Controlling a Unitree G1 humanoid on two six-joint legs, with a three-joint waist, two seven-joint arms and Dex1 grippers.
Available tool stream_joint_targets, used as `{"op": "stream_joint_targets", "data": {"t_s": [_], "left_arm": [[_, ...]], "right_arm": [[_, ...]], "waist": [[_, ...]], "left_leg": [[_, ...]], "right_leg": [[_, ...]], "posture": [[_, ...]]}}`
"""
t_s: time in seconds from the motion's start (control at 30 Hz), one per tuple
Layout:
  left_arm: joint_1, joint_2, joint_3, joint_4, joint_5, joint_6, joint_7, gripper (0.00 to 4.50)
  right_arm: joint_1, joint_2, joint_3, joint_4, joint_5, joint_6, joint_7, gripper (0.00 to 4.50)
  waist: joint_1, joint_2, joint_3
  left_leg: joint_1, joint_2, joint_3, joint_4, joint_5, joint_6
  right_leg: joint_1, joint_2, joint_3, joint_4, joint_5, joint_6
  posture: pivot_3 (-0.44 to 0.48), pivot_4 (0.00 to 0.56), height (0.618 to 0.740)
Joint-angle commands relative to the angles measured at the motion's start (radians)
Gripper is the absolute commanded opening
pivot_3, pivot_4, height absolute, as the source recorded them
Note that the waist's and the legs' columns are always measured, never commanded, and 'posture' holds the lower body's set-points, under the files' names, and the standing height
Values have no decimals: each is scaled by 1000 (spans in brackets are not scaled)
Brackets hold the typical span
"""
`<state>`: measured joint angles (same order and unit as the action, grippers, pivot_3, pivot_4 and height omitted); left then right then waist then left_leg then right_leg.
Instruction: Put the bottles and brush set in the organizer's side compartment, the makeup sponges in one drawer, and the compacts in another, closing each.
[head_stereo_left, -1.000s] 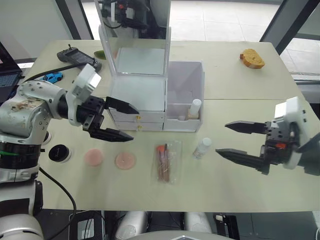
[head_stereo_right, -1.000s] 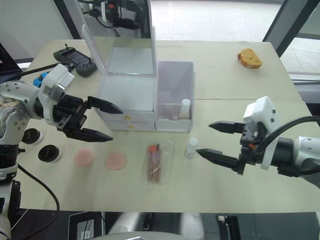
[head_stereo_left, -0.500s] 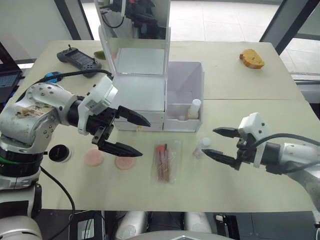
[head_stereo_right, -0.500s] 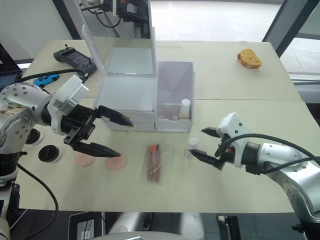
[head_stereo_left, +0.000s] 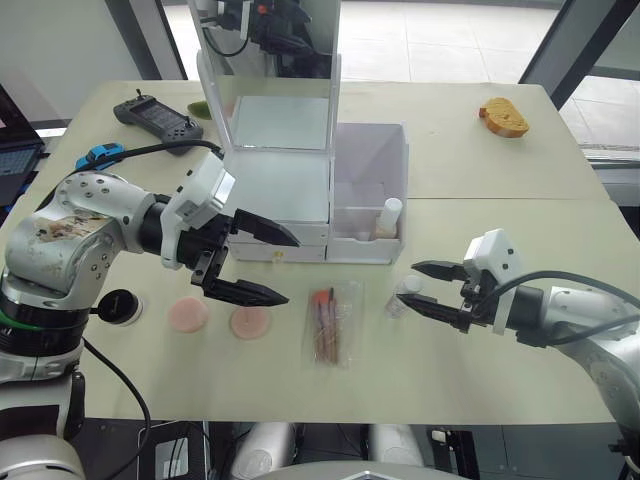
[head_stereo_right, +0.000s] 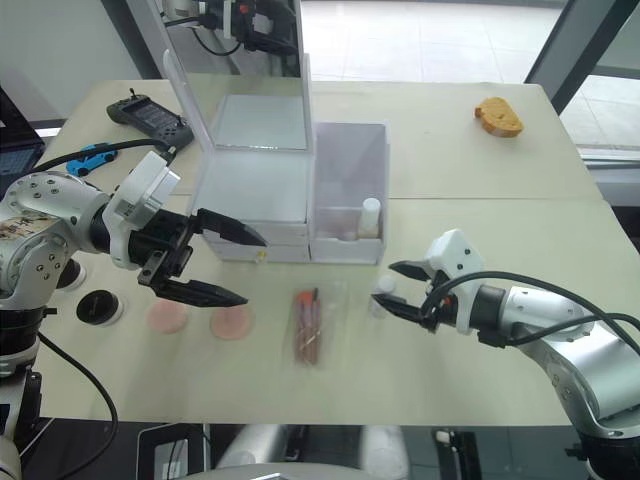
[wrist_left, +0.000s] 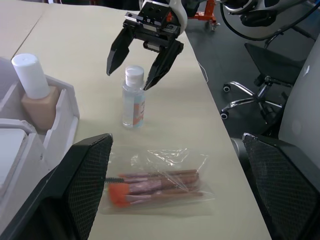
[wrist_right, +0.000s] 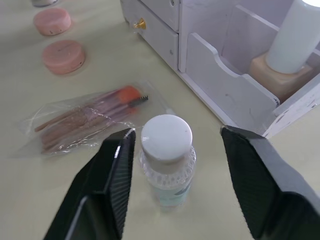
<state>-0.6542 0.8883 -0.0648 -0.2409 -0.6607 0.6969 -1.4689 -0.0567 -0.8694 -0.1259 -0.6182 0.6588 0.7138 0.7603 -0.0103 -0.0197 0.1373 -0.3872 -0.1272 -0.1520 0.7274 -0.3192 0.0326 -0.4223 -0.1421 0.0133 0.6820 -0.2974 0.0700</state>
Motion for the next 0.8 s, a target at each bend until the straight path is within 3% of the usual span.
{"op": "stream_joint_targets", "data": {"t_s": [0.03, 0.1, 0.33, 0.53, 0.8], "left_arm": [[-10, 2, 12, 3, 4, -18, 9, 4500], [0, 6, 9, 11, 13, -28, 6, 4500], [12, 3, 21, 33, 23, -41, 14, 4500], [43, 6, 59, 64, 30, -66, 41, 4500], [151, 5, 111, 19, 39, -101, 124, 4500]], "right_arm": [[3, 23, 4, -6, -22, -56, 13, 1603], [6, 36, 6, -1, -31, -70, 18, 968], [-23, 40, -35, 5, -12, -82, 37, 968], [-266, 32, -56, 14, 131, 28, 12, 968], [-597, 97, 125, 181, 11, 58, -31, 968]], "waist": [[0, 0, 0], [-1, 0, 0], [-1, 0, 0], [-5, 0, 0], [-5, 0, 0]], "left_leg": [[0, 0, 0, 0, 0, 0], [0, 0, 0, 0, 0, 0], [0, 0, 0, 0, 0, 0], [1, 1, 0, -1, 0, 0], [1, 1, 0, -2, 0, 0]], "right_leg": [[0, 0, 0, 0, 0, 0], [0, 0, 0, 0, 0, 0], [0, 0, 0, 0, 0, 0], [-1, 1, 0, 0, 0, 0], [-1, -3, 0, 0, 0, 0]], "posture": [[0, 150, 734], [0, 150, 734], [0, 150, 734], [0, 150, 734], [0, 150, 734]]}}
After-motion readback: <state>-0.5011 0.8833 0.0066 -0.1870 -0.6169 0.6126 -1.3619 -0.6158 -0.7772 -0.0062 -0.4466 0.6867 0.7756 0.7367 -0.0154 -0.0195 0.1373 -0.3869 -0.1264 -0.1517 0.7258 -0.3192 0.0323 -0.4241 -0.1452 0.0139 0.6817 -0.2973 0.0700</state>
